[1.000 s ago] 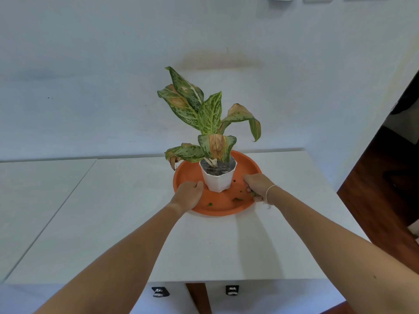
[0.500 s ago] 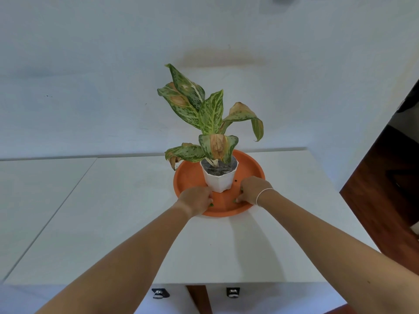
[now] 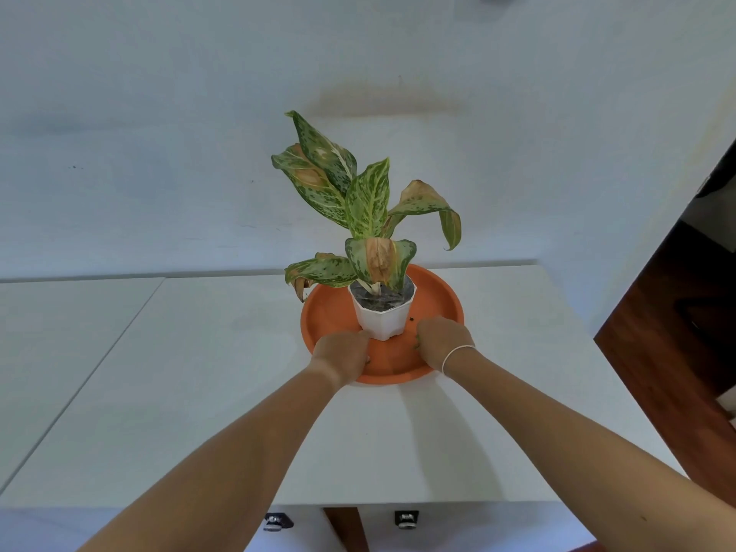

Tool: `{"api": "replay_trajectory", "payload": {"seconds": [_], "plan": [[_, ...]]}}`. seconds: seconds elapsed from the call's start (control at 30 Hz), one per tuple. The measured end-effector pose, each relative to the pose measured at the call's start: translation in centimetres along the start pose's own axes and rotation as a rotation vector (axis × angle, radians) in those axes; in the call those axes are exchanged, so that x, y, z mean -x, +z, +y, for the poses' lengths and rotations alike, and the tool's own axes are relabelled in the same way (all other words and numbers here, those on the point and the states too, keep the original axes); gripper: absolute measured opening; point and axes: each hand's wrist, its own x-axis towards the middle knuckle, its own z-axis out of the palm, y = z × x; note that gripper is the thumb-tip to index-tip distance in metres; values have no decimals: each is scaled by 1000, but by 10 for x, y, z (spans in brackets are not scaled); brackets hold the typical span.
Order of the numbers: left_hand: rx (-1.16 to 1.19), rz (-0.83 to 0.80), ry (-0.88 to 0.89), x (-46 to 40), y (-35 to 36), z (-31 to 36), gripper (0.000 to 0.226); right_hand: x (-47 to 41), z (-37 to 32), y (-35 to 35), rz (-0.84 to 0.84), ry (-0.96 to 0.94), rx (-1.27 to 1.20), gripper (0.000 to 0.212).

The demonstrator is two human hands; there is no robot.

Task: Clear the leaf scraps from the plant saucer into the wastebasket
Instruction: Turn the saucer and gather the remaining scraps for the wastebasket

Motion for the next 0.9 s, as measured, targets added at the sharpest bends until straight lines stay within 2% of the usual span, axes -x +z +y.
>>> {"api": "replay_trajectory", "payload": {"seconds": [0.17, 0.23, 0.3, 0.37, 0.43, 0.53, 0.6, 0.73, 0.9], "plan": [[14, -4, -7, 1, 0, -1, 29, -4, 1, -2, -65, -6, -13, 30], [56, -6, -25, 0, -1, -3, 28, -9, 3, -9, -114, 43, -166, 34], [91, -9, -51, 0, -2, -6, 27, -18, 11, -18, -160, 130, -459, 32], [123, -21, -85, -1, -3, -9, 27, -24, 20, -24, -239, 258, -901, 27], [150, -34, -109, -2, -4, -12, 27, -25, 30, -25, -308, 383, -1348, 31], [148, -54, -112, -2, -4, -11, 29, -26, 41, -22, -341, 428, -1708, 27], [138, -64, -111, -2, -4, -10, 30, -25, 43, -21, -376, 420, -1800, 22], [113, -74, -83, -1, -3, -5, 28, -26, 42, -17, -368, 441, -1832, 23], [59, -34, -40, 4, -3, 1, 23, -28, 39, -17, -316, 428, -1678, 20]]}}
